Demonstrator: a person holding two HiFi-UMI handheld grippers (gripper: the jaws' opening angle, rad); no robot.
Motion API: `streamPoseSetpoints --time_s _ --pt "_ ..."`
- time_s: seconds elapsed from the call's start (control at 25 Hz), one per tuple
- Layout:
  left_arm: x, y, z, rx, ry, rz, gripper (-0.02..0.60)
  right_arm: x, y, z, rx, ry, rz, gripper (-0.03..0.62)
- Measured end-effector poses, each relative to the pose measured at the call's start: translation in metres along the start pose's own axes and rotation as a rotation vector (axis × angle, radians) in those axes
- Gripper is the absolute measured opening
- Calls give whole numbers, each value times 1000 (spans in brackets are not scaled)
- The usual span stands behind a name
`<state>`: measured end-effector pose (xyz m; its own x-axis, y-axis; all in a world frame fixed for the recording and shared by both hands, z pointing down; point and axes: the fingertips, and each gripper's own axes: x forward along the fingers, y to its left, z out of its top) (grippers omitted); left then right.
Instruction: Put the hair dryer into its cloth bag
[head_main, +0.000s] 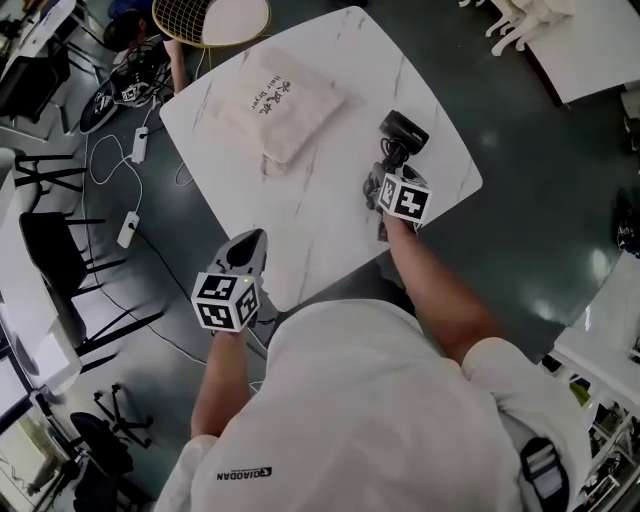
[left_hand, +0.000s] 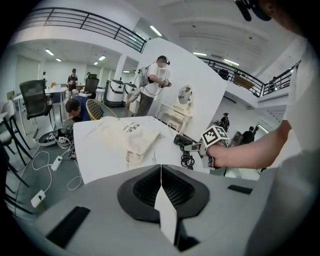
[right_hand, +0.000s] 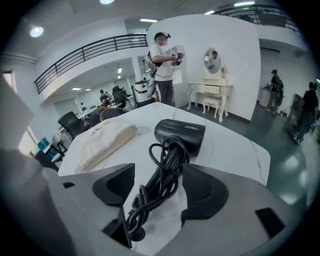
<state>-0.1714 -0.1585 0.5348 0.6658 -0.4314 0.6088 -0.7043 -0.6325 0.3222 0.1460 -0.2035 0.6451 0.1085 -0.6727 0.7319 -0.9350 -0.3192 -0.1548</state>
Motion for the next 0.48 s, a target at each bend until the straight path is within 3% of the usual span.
streamPoseSetpoints --time_s 0.2,0.48 --pt "14 -10 17 24 -7 11 29 26 -12 -12 74 69 -23 334" --pt "31 -17 32 34 10 26 29 43 -17 -14 -5 111 37 357"
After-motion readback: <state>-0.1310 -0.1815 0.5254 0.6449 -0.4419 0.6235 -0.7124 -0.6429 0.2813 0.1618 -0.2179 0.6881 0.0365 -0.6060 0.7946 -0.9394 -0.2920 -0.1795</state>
